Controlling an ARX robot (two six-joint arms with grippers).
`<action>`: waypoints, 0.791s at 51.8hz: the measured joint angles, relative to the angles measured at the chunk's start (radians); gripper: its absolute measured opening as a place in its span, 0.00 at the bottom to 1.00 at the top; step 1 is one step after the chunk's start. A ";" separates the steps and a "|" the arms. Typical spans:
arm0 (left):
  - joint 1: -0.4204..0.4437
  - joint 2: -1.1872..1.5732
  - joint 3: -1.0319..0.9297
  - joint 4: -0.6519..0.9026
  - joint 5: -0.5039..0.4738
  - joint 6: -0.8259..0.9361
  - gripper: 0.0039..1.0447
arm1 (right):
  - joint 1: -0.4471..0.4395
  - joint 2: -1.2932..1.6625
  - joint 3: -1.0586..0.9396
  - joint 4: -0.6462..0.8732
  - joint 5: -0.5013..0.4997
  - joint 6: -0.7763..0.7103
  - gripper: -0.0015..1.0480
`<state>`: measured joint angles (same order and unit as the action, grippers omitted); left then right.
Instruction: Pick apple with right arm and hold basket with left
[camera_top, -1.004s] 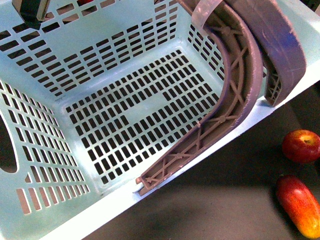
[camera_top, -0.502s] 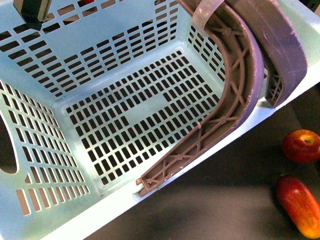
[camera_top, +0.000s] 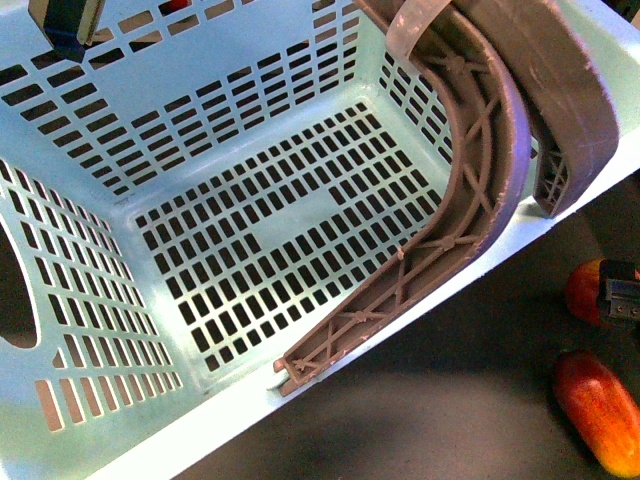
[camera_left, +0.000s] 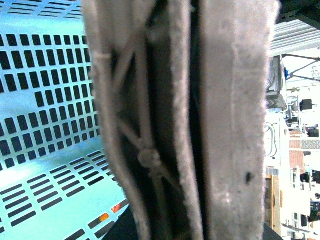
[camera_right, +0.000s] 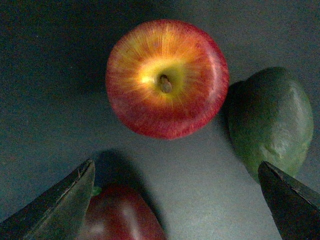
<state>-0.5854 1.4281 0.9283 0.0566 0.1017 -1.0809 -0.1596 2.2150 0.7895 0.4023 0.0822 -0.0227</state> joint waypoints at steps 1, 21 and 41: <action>0.000 0.000 0.000 0.000 0.000 0.000 0.14 | 0.000 0.006 0.008 -0.003 0.000 0.000 0.92; 0.000 0.000 0.000 0.000 0.000 0.000 0.14 | 0.007 0.130 0.192 -0.074 -0.002 0.001 0.92; 0.000 0.000 0.000 0.000 -0.001 0.000 0.14 | 0.006 0.237 0.345 -0.136 0.002 0.007 0.92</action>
<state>-0.5854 1.4281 0.9283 0.0566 0.1009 -1.0805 -0.1535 2.4519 1.1347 0.2661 0.0845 -0.0158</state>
